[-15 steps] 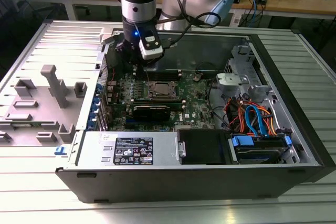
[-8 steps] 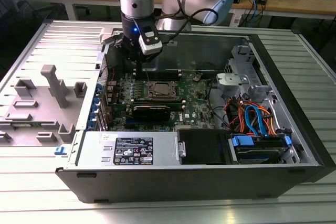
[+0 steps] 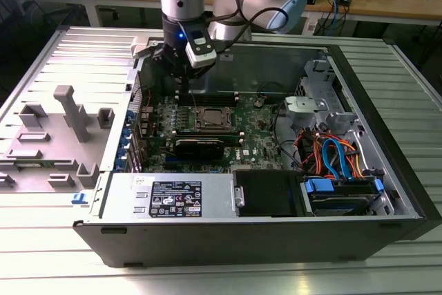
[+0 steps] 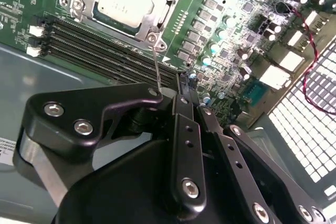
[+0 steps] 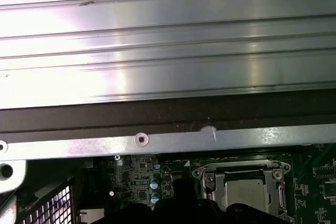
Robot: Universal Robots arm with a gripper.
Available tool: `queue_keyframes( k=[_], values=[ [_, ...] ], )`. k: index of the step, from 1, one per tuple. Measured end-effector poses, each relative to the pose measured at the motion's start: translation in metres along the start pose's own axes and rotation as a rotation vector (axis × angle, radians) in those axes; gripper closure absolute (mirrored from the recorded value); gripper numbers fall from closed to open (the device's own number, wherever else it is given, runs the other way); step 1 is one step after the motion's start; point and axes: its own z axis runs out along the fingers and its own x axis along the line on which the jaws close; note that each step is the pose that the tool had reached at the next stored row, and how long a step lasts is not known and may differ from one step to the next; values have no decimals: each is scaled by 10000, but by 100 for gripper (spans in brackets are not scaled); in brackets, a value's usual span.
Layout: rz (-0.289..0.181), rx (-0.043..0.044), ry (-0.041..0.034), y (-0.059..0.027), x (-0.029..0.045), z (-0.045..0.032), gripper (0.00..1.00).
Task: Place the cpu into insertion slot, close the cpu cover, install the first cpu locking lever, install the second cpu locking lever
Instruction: 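Install the first cpu locking lever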
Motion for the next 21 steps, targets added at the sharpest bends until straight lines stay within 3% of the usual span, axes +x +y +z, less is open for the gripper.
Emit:
queue_keyframes(
  k=[5, 17, 21],
  values=[
    [-91, 2, -13, 3, -47, 4, 89],
    [-581, 16, -15, 25, -362, 55, 89],
    [-661, 63, -15, 34, -413, 88, 89]
  ],
)
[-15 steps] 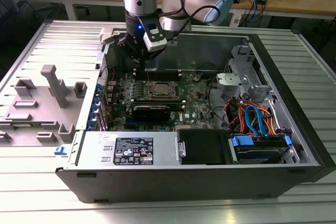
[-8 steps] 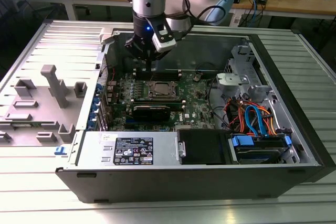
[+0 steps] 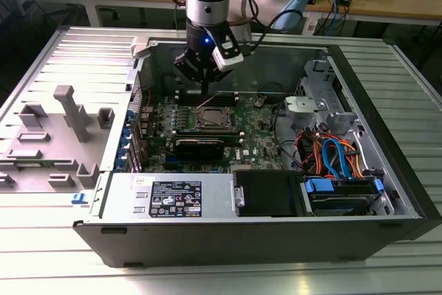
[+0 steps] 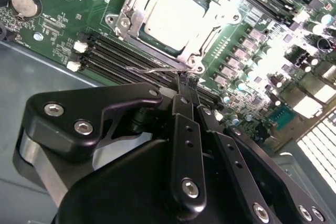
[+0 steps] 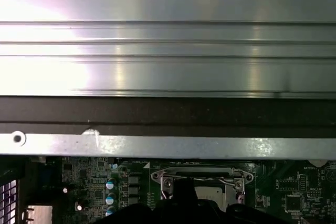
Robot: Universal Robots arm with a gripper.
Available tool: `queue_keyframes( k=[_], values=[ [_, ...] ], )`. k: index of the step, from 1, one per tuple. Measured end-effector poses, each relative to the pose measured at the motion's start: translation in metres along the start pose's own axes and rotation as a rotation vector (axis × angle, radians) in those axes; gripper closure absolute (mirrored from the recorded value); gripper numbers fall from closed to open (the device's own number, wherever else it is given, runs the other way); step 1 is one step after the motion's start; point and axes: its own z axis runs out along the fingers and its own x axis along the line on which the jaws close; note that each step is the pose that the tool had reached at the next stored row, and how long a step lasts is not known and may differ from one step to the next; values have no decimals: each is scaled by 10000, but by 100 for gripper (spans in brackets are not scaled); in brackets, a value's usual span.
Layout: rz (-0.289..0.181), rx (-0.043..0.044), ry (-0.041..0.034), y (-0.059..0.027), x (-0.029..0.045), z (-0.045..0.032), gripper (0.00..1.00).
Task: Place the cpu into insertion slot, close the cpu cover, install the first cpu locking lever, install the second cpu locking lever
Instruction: 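Install the first cpu locking lever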
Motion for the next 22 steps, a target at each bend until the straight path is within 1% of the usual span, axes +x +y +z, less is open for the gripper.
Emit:
queue_keyframes(
  k=[2, 3, 6, 12, 22],
  values=[
    [11, 12, -28, 4, -7, 13, 89],
    [110, 10, -44, 6, -25, 21, 89],
    [178, 11, -79, 16, -47, 32, 89],
    [185, 18, -80, 32, -109, 62, 89],
    [194, 30, -96, 64, -167, 117, 89]
  ],
)
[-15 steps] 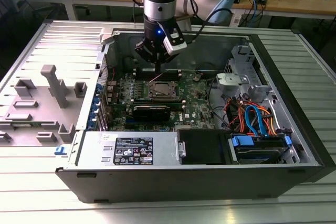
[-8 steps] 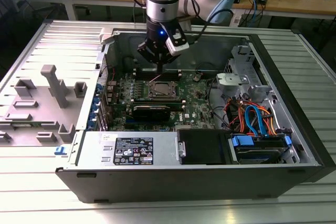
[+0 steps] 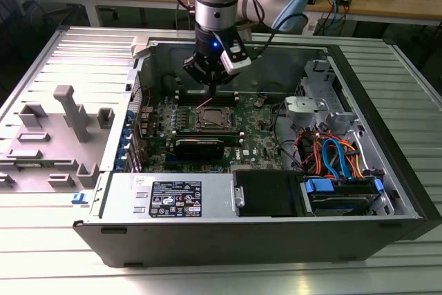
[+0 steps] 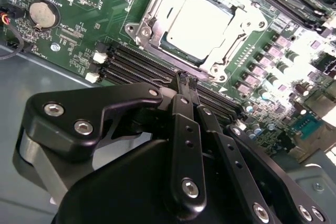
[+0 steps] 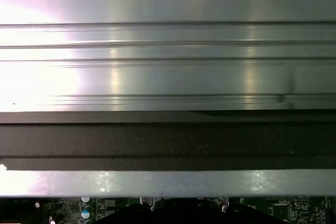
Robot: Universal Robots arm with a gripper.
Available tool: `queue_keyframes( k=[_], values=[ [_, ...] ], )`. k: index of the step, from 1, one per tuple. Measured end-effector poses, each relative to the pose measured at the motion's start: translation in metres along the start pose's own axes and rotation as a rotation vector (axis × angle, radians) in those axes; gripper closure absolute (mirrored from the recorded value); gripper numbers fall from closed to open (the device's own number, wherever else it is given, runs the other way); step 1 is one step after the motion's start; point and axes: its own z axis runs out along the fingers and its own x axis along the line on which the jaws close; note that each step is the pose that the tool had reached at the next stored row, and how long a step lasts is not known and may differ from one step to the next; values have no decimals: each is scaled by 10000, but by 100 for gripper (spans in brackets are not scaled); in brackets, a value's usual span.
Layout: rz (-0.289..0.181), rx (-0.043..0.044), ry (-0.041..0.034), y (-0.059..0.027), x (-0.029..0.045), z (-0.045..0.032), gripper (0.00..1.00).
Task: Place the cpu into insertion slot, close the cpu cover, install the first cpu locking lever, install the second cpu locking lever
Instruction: 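Install the first cpu locking lever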
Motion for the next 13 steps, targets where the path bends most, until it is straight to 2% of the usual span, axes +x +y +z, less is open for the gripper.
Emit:
queue_keyframes(
  k=[4, 13],
  values=[
    [0, 1, -4, 10, -29, 34, 89],
    [-1, 3, -38, 28, -17, 55, 89]
  ],
)
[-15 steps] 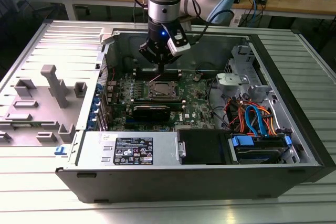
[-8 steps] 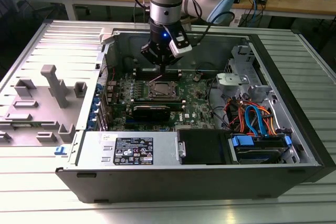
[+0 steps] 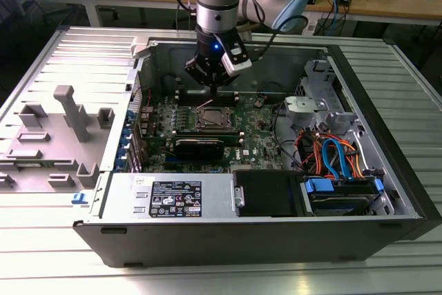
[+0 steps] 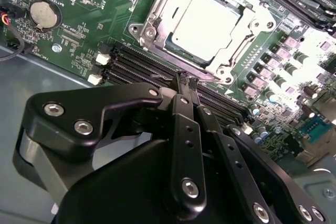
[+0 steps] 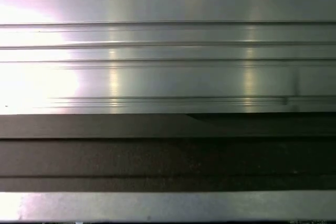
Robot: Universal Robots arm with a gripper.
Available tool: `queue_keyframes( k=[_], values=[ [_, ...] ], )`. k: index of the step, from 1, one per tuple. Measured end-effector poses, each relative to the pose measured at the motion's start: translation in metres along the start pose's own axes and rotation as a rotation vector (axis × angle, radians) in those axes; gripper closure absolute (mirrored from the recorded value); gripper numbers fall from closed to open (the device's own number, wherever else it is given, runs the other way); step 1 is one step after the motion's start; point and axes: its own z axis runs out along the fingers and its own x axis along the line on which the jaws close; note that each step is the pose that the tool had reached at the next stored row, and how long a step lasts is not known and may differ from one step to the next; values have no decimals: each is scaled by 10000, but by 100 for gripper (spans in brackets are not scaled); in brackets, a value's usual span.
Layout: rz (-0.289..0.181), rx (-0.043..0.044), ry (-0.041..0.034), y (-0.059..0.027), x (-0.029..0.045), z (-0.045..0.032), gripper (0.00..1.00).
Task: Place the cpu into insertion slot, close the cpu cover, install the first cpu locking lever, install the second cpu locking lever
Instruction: 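Install the first cpu locking lever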
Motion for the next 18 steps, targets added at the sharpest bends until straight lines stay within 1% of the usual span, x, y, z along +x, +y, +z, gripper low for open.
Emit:
queue_keyframes(
  k=[3, 9, 15, 18],
  values=[
    [1, 7, 1, 6, -13, 24, 89],
    [2, 19, 1, 15, -78, 70, 89],
    [1, 46, -1, 33, -146, 149, 89],
    [3, 67, -12, 39, -155, 180, 89]
  ],
)
